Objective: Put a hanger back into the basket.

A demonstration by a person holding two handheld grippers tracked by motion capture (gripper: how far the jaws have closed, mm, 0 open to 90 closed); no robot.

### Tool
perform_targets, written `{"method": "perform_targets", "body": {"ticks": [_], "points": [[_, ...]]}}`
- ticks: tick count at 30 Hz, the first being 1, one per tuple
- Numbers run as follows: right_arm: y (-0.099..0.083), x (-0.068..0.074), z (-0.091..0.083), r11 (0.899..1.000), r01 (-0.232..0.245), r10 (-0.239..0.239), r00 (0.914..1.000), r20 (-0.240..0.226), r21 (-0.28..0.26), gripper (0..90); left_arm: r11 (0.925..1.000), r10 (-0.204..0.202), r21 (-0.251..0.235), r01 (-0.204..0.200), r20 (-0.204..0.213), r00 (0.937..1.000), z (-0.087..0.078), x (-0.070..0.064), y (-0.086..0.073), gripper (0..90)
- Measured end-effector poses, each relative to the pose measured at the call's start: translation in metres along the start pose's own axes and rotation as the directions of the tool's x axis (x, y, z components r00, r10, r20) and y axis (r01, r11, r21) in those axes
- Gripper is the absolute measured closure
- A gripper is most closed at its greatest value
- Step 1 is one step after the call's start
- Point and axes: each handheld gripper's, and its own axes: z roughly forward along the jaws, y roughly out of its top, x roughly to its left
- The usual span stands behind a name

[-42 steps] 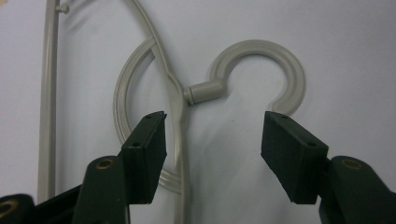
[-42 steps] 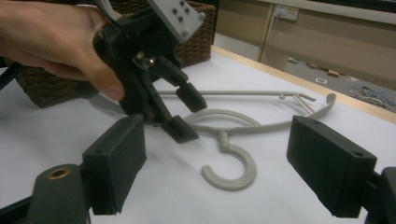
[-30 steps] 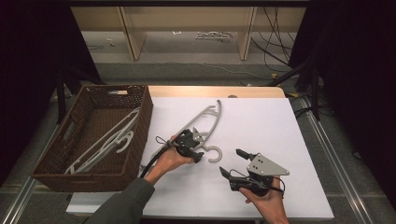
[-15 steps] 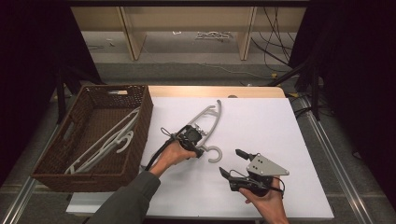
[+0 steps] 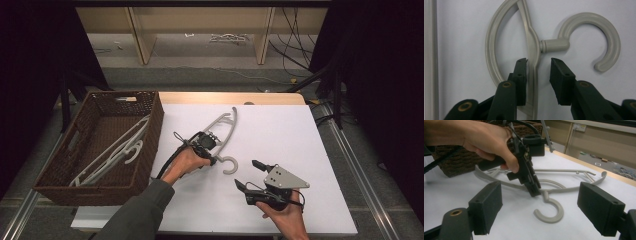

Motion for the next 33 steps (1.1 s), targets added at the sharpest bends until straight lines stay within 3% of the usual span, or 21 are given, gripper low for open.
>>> {"method": "perform_targets", "body": {"ticks": [1, 5, 12, 18, 25, 31, 33], "points": [[0.0002, -0.0003, 0.0000, 1.000, 0.004, -0.004, 1.0000, 0.002, -0.003, 21.0, 0.9999, 0.010, 0.009, -0.010, 0.000, 1.0000, -0.0001, 0.0008, 0.0011, 68.2], [0.0001, 0.0001, 0.0000, 1.000, 0.004, -0.004, 1.0000, -0.001, 0.001, 21.0, 0.9992, -0.032, 0.023, 0.031, 0.017, 0.9993, 0.0002, 0.0043, 0.0032, 69.2], [0.0001, -0.0004, -0.0001, 1.000, 0.002, -0.002, 1.0000, 0.004, 0.002, 21.1, 0.9979, -0.060, 0.026, 0.059, 0.013, 0.9981, 0.0004, 0.0061, 0.0036, 74.9], [-0.0001, -0.0001, 0.0007, 1.000, 0.011, -0.011, 0.9999, 0.002, 0.002, 21.1, 0.9987, -0.020, 0.046, 0.020, -0.014, 0.9997, 0.0004, 0.0015, 0.0059, 75.6], [-0.0002, 0.0000, 0.0003, 1.000, 0.006, -0.006, 1.0000, 0.001, 0.005, 21.1, 0.9987, 0.027, 0.043, -0.026, -0.012, 0.9996, 0.0006, 0.0017, 0.0064, 79.7], [0.0001, 0.0000, 0.0001, 1.000, 0.005, -0.005, 1.0000, -0.001, 0.002, 21.2, 0.9999, 0.005, 0.015, -0.005, 0.023, 0.9997, -0.0002, 0.0073, 0.0041, 80.9], [0.0002, -0.0014, 0.0008, 1.000, 0.003, -0.003, 1.0000, -0.003, -0.010, 21.1, 0.9999, -0.009, -0.006, 0.009, 0.011, 0.9999, -0.0005, 0.0074, 0.0034, 81.1]]}}
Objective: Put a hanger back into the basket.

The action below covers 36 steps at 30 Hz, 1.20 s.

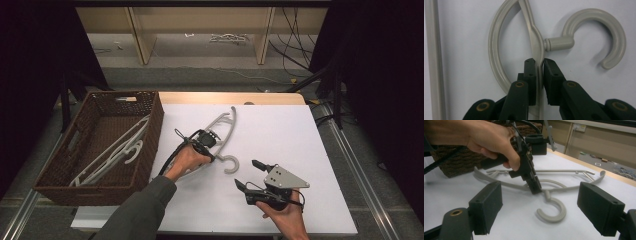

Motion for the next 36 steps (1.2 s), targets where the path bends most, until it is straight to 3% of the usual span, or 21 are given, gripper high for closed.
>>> {"method": "perform_targets", "body": {"ticks": [1, 2, 5, 10, 13, 14, 16, 17, 19, 20, 22, 23, 26, 31, 32, 34, 36], "points": [[0.000, 0.000, -0.001, 1.000, -0.007, 0.007, 1.0000, 0.003, 0.010, 21.1, 0.9999, 0.016, 0.005, -0.016, 0.003, 0.9999, -0.001, 0.002, 0.000, 81.2], [0.000, 0.000, 0.000, 1.000, -0.010, 0.010, 0.9999, 0.008, 0.003, 21.1, 0.9995, -0.015, -0.027, 0.016, 0.011, 0.9998, -0.001, 0.003, 0.000, 81.2], [0.000, 0.000, -0.001, 1.000, -0.006, 0.006, 1.0000, 0.005, 0.007, 21.2, 0.9957, -0.048, -0.078, 0.051, 0.038, 0.9981, -0.009, 0.007, 0.002, 81.4], [0.000, 0.000, 0.000, 1.000, -0.007, 0.007, 1.0000, -0.004, -0.003, 21.2, 0.9886, -0.074, -0.126, 0.082, 0.066, 0.9951, -0.031, 0.018, 0.003, 81.7], [0.000, 0.000, 0.000, 1.000, -0.002, 0.002, 1.0000, 0.001, 0.010, 21.2, 0.9835, -0.088, -0.153, 0.096, 0.058, 0.9944, -0.039, 0.023, 0.003, 82.0], [0.000, 0.000, 0.000, 1.000, -0.003, 0.003, 1.0000, 0.000, 0.011, 21.2, 0.9730, -0.127, -0.186, 0.137, 0.066, 0.9897, -0.040, 0.022, 0.003, 82.1], [0.000, 0.000, 0.000, 1.000, -0.003, 0.003, 1.0000, 0.001, 0.009, 21.2, 0.9651, -0.142, -0.208, 0.160, 0.096, 0.9852, -0.045, 0.026, 0.002, 82.3], [0.000, 0.000, 0.001, 1.000, -0.004, 0.004, 1.0000, 0.006, 0.002, 21.2, 0.9567, -0.165, -0.225, 0.185, 0.104, 0.9808, -0.047, 0.026, 0.002, 82.3], [-0.001, 0.001, 0.001, 1.000, -0.005, 0.005, 1.0000, 0.005, 0.006, 21.2, 0.9525, -0.167, -0.236, 0.192, 0.124, 0.9782, -0.052, 0.030, 0.002, 82.3], [0.000, 0.000, 0.000, 1.000, -0.003, 0.003, 1.0000, 0.002, 0.004, 21.1, 0.9424, -0.184, -0.257, 0.214, 0.134, 0.9737, -0.053, 0.031, 0.002, 82.3], [0.000, 0.000, 0.001, 1.000, -0.004, 0.004, 1.0000, 0.005, 0.002, 21.2, 0.9393, -0.184, -0.266, 0.217, 0.143, 0.9725, -0.058, 0.034, 0.002, 82.3], [0.000, 0.000, 0.001, 1.000, -0.005, 0.005, 1.0000, 0.006, 0.005, 21.2, 0.9260, -0.211, -0.284, 0.248, 0.157, 0.9649, -0.059, 0.033, 0.003, 82.3], [0.000, 0.000, 0.000, 1.000, -0.003, 0.003, 1.0000, 0.002, 0.007, 21.2, 0.9085, -0.231, -0.311, 0.279, 0.183, 0.9557, -0.066, 0.034, 0.003, 82.3], [0.000, 0.000, 0.001, 1.000, -0.005, 0.005, 1.0000, -0.001, 0.014, 21.1, 0.8982, -0.246, -0.320, 0.302, 0.204, 0.9477, -0.076, 0.034, 0.004, 82.3], [0.000, 0.000, 0.001, 1.000, -0.008, 0.008, 1.0000, -0.003, 0.015, 21.1, 0.8877, -0.263, -0.329, 0.322, 0.211, 0.9414, -0.078, 0.033, 0.004, 82.3], [0.000, 0.000, 0.001, 1.000, -0.008, 0.008, 1.0000, -0.001, 0.015, 21.1, 0.8882, -0.259, -0.333, 0.317, 0.207, 0.9435, -0.082, 0.034, 0.004, 82.3], [0.000, 0.000, 0.001, 1.000, -0.009, 0.009, 1.0000, -0.002, 0.008, 21.1, 0.8812, -0.263, -0.343, 0.325, 0.215, 0.9403, -0.088, 0.034, 0.004, 82.3]]}}
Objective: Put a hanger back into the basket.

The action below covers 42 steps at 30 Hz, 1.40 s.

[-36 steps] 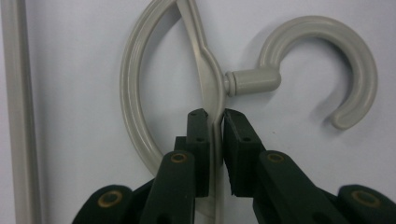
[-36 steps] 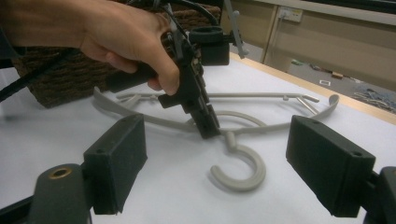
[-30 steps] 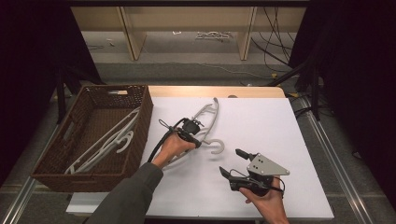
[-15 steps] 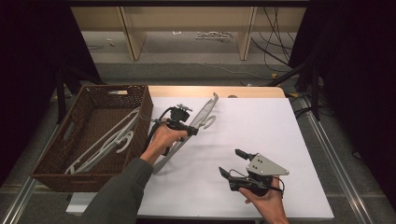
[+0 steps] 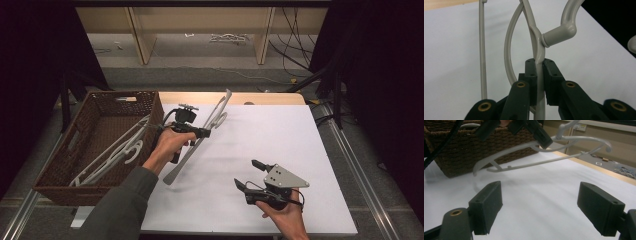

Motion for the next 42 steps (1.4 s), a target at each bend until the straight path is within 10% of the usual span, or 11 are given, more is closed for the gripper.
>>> {"method": "perform_targets", "body": {"ticks": [25, 42], "points": [[0.000, 0.000, 0.001, 1.000, 0.003, -0.003, 1.0000, 0.000, 0.003, 21.0, 0.9942, 0.057, -0.098, -0.043, 0.151, 0.9869, -0.072, -0.046, 0.017, 82.3], [-0.001, 0.001, 0.003, 1.000, 0.002, -0.002, 1.0000, 0.000, 0.006, 20.9, 0.9808, 0.106, -0.171, -0.093, 0.068, 0.9920, -0.153, -0.031, 0.025, 82.3]]}}
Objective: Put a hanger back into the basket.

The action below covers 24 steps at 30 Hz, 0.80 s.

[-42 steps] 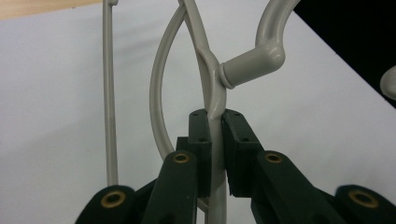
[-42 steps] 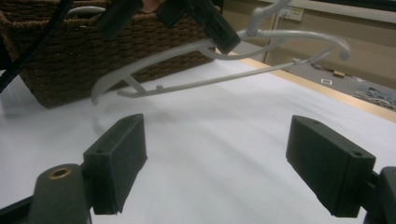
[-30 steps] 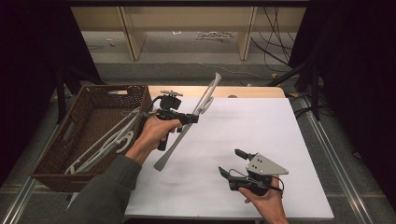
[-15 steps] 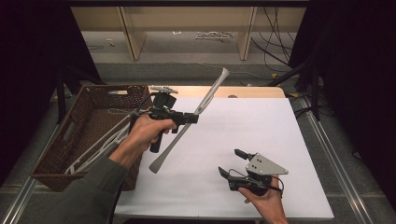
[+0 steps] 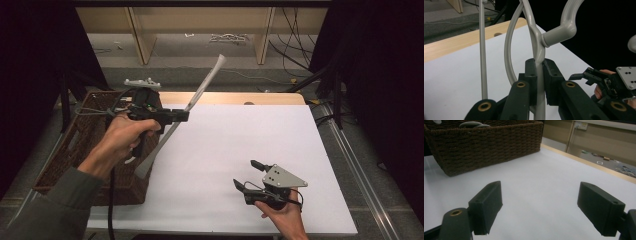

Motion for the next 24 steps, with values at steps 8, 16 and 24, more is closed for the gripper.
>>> {"method": "perform_targets", "body": {"ticks": [8, 16, 24], "points": [[0.000, 0.000, 0.000, 1.000, 0.002, -0.002, 1.0000, -0.004, 0.010, 20.9, 0.9997, 0.021, -0.009, -0.022, -0.066, 0.9976, -0.031, 0.020, 0.000, 82.3], [-0.001, 0.000, 0.001, 1.000, 0.001, -0.001, 1.0000, -0.002, 0.007, 20.9, 0.9998, 0.011, -0.012, -0.013, -0.140, 0.9901, -0.051, 0.055, -0.009, 82.3], [-0.001, -0.001, 0.001, 1.000, 0.003, -0.003, 1.0000, -0.003, 0.015, 20.9, 1.0000, 0.003, 0.009, -0.001, -0.185, 0.9828, -0.061, 0.088, -0.030, 82.3]]}}
